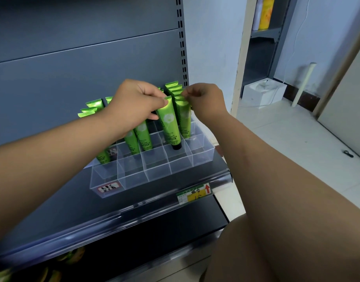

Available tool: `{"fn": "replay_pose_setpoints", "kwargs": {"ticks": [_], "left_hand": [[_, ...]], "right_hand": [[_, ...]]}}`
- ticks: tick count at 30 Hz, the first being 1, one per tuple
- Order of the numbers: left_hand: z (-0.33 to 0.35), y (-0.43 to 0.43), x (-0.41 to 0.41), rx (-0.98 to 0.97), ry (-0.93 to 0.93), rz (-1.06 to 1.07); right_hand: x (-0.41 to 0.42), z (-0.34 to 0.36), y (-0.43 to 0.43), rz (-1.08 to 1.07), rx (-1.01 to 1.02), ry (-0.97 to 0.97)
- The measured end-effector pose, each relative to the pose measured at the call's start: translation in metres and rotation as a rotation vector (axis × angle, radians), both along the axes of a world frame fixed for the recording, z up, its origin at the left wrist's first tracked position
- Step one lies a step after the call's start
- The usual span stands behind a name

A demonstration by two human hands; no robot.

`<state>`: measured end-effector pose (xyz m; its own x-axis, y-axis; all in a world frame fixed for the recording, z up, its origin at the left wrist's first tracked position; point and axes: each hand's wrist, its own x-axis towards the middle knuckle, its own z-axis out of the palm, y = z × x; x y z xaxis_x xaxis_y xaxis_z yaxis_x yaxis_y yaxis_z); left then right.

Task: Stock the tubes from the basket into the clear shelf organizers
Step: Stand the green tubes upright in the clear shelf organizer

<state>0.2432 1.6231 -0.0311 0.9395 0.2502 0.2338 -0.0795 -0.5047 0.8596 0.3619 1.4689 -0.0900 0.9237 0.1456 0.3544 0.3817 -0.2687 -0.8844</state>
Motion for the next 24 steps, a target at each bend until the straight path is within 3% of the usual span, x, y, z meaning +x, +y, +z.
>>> {"fn": "replay_pose_setpoints", "kwargs": {"ticks": [7, 24], "left_hand": [[-0.005, 0.002, 0.000, 0.017, 0.008, 0.005], [-0.005, -0.003, -0.003, 0.041, 0.027, 0.018]], "right_hand": [[0.001, -0.001, 0.003, 0.016, -0.115, -0.014], [-0.001, -0.003, -0.008, -0.055, -0.136, -0.023]]}}
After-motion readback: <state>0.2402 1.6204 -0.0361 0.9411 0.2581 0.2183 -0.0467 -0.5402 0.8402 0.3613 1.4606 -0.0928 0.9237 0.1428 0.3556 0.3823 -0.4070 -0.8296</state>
